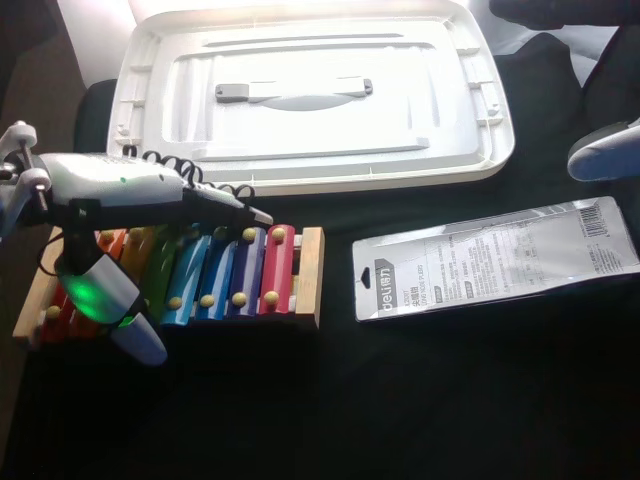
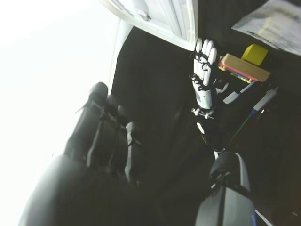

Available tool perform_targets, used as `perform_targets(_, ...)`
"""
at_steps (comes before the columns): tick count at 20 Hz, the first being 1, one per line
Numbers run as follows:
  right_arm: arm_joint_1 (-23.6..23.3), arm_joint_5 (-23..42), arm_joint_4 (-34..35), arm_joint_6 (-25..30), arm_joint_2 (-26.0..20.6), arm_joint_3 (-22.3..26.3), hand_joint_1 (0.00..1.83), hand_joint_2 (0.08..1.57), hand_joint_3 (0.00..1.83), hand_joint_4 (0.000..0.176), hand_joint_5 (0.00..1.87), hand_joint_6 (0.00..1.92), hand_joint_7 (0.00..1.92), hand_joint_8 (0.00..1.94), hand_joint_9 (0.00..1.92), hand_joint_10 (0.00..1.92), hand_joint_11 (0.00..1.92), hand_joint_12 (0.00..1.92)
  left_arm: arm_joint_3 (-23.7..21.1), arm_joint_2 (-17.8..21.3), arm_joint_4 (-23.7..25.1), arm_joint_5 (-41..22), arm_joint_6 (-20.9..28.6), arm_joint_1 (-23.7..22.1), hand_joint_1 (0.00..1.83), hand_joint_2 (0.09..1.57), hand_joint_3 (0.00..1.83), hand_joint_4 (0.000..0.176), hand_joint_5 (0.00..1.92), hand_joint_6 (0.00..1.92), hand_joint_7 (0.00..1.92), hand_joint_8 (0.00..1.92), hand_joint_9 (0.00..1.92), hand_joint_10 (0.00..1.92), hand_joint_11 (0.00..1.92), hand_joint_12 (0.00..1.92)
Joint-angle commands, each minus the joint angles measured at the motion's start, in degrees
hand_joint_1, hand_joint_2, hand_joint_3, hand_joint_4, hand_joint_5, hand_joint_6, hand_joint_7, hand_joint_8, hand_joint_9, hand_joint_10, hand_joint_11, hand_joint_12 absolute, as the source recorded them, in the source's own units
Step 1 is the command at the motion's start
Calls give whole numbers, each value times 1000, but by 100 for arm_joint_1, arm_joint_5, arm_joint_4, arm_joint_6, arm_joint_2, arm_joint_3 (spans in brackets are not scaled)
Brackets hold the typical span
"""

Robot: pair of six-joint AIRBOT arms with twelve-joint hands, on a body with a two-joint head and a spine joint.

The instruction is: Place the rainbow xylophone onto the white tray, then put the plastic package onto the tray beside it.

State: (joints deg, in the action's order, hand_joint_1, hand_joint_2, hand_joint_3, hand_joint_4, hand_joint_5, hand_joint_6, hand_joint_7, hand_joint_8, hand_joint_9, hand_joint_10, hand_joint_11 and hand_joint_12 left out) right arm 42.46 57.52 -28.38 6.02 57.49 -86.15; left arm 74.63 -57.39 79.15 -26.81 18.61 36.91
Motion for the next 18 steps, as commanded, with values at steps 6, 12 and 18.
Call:
perform_targets(6, -81, 541, 346, 50, 20, 12, 681, 816, 8, 79, 244, 0, 359, 5, 344, 0, 380, 69, -8, -93, -35, -72, -94, 46, 1367, 988, 7, 2, 807, 89, 733, 30, 734, 27, 309, 917)
perform_targets(12, -81, 541, 341, 50, 36, 7, 702, 820, 2, 72, 238, 1, 363, 3, 361, 6, 416, 67, -4, -72, -480, -84, -431, 63, 1315, 1032, 0, 0, 553, 704, 737, 129, 771, 104, 382, 907)
perform_targets(18, -82, 541, 342, 50, 38, 7, 721, 847, 7, 66, 247, 2, 372, 3, 364, 3, 420, 51, -7, 16, -1003, -88, -885, -18, 1269, 1007, 0, 34, 356, 1068, 495, 649, 599, 452, 200, 1247)
